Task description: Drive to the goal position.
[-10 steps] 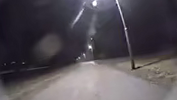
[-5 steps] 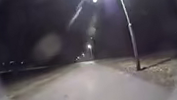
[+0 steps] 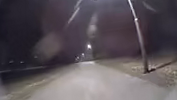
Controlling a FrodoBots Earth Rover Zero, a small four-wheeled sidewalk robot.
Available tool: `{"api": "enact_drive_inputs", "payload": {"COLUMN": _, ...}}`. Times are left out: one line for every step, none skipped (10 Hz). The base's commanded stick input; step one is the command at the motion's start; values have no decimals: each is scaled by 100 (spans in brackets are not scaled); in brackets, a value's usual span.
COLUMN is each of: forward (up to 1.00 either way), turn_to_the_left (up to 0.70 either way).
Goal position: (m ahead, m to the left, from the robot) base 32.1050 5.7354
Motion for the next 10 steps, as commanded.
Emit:
{"api": "enact_drive_inputs", "payload": {"forward": 85, "turn_to_the_left": 0}}
{"api": "enact_drive_inputs", "payload": {"forward": 85, "turn_to_the_left": 0}}
{"api": "enact_drive_inputs", "payload": {"forward": 85, "turn_to_the_left": 0}}
{"api": "enact_drive_inputs", "payload": {"forward": 85, "turn_to_the_left": 0}}
{"api": "enact_drive_inputs", "payload": {"forward": 85, "turn_to_the_left": 0}}
{"api": "enact_drive_inputs", "payload": {"forward": 85, "turn_to_the_left": 0}}
{"api": "enact_drive_inputs", "payload": {"forward": 85, "turn_to_the_left": 0}}
{"api": "enact_drive_inputs", "payload": {"forward": 85, "turn_to_the_left": 0}}
{"api": "enact_drive_inputs", "payload": {"forward": 85, "turn_to_the_left": 0}}
{"api": "enact_drive_inputs", "payload": {"forward": 85, "turn_to_the_left": 0}}
